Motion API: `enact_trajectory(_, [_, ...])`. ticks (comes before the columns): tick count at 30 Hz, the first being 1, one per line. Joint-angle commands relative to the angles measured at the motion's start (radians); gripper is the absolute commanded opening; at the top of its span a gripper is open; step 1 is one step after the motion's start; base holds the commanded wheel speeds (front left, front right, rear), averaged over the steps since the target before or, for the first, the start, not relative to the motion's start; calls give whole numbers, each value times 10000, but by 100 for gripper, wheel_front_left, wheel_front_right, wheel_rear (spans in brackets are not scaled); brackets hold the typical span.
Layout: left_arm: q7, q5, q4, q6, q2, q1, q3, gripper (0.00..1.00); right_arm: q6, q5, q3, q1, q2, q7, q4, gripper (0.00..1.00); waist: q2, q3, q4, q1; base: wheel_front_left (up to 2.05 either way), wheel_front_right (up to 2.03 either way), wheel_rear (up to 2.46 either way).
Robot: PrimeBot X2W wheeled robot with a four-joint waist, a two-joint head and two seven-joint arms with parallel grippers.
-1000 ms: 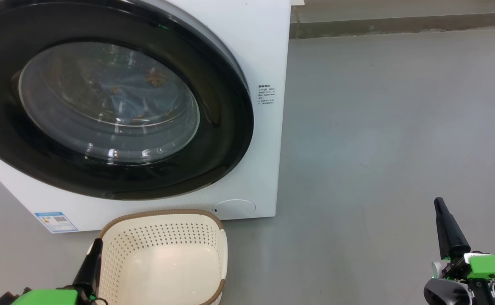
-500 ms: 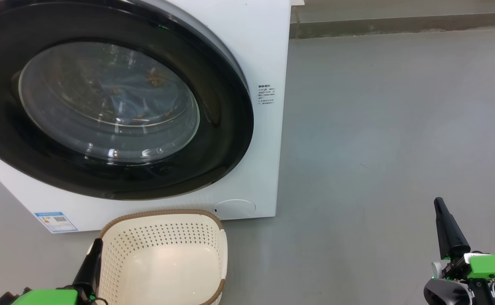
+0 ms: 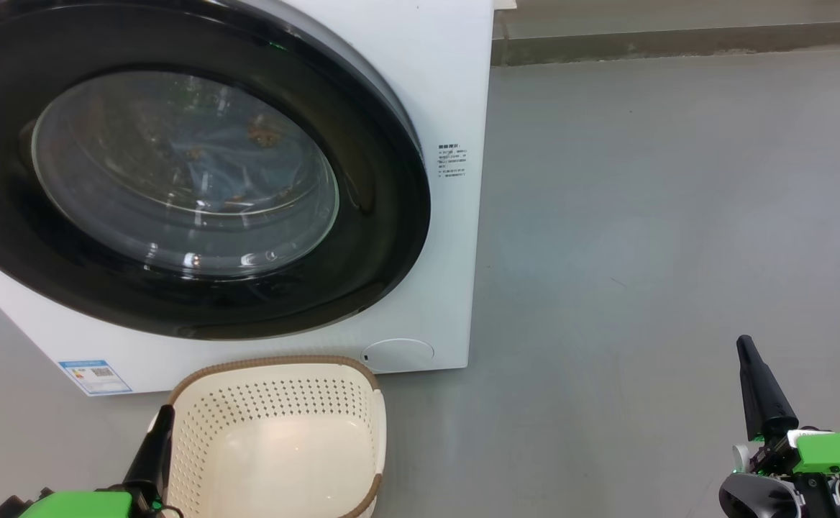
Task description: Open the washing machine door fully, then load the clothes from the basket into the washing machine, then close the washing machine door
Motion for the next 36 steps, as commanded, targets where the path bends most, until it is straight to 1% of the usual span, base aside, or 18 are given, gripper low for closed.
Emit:
enact_trajectory(1, [40,-70,-226,1,110,-481,346,0,14,-78,220,-53,-11,49,-306,0,0,0,0,0,0,0,0])
enact_trajectory(36, [38,-71,-226,1,110,-481,344,0,14,-99,196,-55,6,68,-305,0,0,0,0,0,0,0,0])
